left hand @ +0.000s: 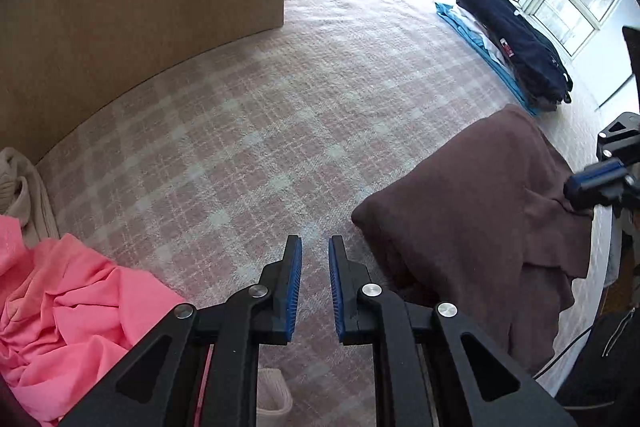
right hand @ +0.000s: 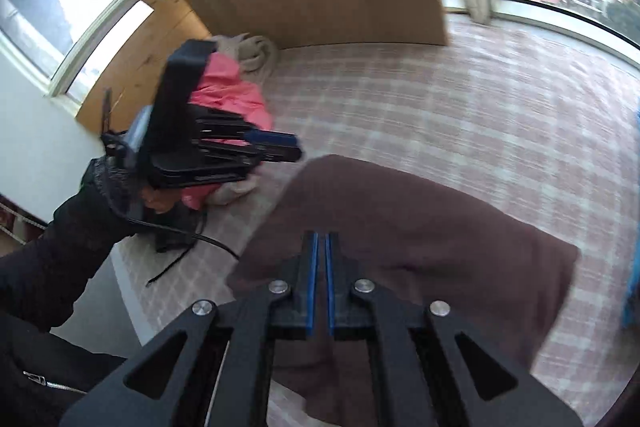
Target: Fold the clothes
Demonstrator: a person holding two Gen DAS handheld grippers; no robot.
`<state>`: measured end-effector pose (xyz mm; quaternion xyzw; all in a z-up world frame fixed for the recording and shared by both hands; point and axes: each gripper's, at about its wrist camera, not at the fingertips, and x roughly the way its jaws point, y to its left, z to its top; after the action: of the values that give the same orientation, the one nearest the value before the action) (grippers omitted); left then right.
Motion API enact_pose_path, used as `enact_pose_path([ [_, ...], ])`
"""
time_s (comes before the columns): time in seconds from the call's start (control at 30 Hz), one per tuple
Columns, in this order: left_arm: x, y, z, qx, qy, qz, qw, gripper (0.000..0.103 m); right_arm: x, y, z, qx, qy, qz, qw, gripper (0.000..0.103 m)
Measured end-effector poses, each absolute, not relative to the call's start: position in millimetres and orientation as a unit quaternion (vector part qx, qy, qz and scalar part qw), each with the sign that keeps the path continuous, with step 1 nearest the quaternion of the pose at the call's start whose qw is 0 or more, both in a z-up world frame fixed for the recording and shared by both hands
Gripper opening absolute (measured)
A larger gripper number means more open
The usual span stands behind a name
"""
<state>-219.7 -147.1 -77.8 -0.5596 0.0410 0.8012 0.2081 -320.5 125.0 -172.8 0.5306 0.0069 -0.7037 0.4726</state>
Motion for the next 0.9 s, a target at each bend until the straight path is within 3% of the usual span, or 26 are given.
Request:
enact_pose_path([
  [0.17, -219, -150, -83, -0.564, 0.039, 0.787, 0.247, 0.012, -308, 82, -223, 0.58, 0.095, -0.667, 0.458, 0.003],
  [0.33, -220, -139, -91, -0.554, 0.054, 0.776, 0.297, 0.012, -317, 123, -246, 0.623, 0.023, -0.642, 0.447, 0.0],
  [0.47, -229, -133, -93, -0.545, 0.045, 0.775, 0.318, 0.012, -304, 112, -241, 0.603, 0.077, -0.658, 0.444, 0.0],
  [0.57, -232, -130, -93, -0.536, 0.049, 0.776, 0.328, 0.012, -306, 113, -243, 0.608, 0.075, -0.654, 0.443, 0.0],
  [0.7, -245, -137, -103, -0.546, -0.005, 0.777, 0.314, 0.014, -307, 116, -247, 0.613, 0.063, -0.651, 0.444, 0.0],
  [0.8, -253, -153, -101, -0.525, -0.027, 0.809, 0.262, 0.005, -302, 114, -247, 0.606, 0.081, -0.653, 0.447, 0.0],
  [0.9, -265, -175, -95, -0.524, -0.062, 0.817, 0.233, 0.005, -306, 114, -241, 0.62, 0.065, -0.644, 0.445, 0.0],
])
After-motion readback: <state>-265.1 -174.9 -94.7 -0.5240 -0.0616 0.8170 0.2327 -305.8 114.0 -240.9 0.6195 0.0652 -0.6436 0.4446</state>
